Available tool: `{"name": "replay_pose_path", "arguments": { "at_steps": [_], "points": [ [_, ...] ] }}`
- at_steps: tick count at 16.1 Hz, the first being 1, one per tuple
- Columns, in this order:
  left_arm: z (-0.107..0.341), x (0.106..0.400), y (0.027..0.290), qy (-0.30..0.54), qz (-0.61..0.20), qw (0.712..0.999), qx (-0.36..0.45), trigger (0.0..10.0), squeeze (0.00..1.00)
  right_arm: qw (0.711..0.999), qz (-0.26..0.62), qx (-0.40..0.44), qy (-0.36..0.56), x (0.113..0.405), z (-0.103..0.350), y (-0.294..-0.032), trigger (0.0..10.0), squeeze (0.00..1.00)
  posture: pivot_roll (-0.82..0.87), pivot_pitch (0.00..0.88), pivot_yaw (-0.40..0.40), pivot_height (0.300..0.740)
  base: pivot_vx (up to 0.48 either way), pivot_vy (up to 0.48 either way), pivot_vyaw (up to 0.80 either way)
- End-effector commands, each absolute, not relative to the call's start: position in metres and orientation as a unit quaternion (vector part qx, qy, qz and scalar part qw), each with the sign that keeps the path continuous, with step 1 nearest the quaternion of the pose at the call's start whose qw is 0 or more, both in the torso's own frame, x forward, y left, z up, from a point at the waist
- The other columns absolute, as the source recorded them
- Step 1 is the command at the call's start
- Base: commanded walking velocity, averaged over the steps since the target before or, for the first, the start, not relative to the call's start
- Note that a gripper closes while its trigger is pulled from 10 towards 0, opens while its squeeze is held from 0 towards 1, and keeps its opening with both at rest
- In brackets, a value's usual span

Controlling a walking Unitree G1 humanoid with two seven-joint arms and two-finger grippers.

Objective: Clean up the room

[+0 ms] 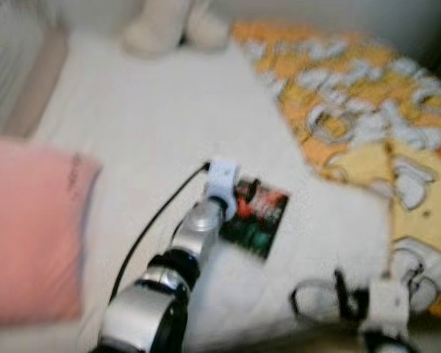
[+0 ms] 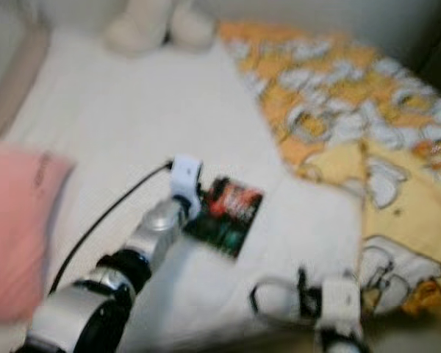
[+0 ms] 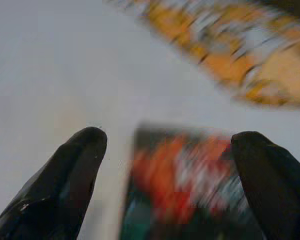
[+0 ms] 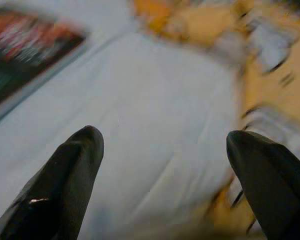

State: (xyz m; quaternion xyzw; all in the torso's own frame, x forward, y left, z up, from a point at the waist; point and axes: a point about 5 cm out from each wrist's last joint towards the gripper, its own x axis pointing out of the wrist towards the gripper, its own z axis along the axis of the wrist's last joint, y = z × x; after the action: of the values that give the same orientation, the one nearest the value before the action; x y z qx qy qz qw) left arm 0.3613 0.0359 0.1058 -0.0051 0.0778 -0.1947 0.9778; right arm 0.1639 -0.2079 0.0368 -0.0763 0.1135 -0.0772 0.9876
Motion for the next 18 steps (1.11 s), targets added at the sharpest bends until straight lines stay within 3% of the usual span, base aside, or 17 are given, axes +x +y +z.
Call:
{"name": "replay_pose_path", "arguments": {
  "at_steps": [1,6,12,15,18],
  "points": [
    [0.101,0.355,0.022,0.081,-0.190,0.979,-0.001,10.0,0.00,0.986,-0.077,-0.085,0.119,0.152,0.043,-0.215,10.0,0.00,-0.11,0.310,-0.072,0.740,0.000,0.000,0.00],
    [0.096,0.356,0.035,0.083,-0.134,0.987,-0.009,10.0,0.00,0.982,-0.067,-0.106,0.140,0.112,0.060,-0.218,10.0,0.00,-0.18,0.405,-0.115,0.740,0.000,0.000,0.00],
    [0.107,0.367,0.056,0.051,-0.082,0.993,0.062,10.0,0.00,0.981,-0.040,-0.113,0.151,0.105,0.065,-0.206,10.0,0.00,-0.17,0.408,-0.109,0.740,0.000,0.000,0.00],
    [0.110,0.369,0.056,0.054,-0.090,0.993,0.050,10.0,0.00,0.980,-0.039,-0.115,0.156,0.104,0.065,-0.206,10.0,0.00,-0.17,0.408,-0.109,0.740,0.000,0.000,0.00],
    [0.103,0.363,0.039,0.084,-0.158,0.983,0.031,10.0,0.00,0.979,-0.039,-0.118,0.162,0.105,0.063,-0.206,10.0,0.00,-0.17,0.407,-0.104,0.740,0.000,0.000,0.00]
  ]
}}
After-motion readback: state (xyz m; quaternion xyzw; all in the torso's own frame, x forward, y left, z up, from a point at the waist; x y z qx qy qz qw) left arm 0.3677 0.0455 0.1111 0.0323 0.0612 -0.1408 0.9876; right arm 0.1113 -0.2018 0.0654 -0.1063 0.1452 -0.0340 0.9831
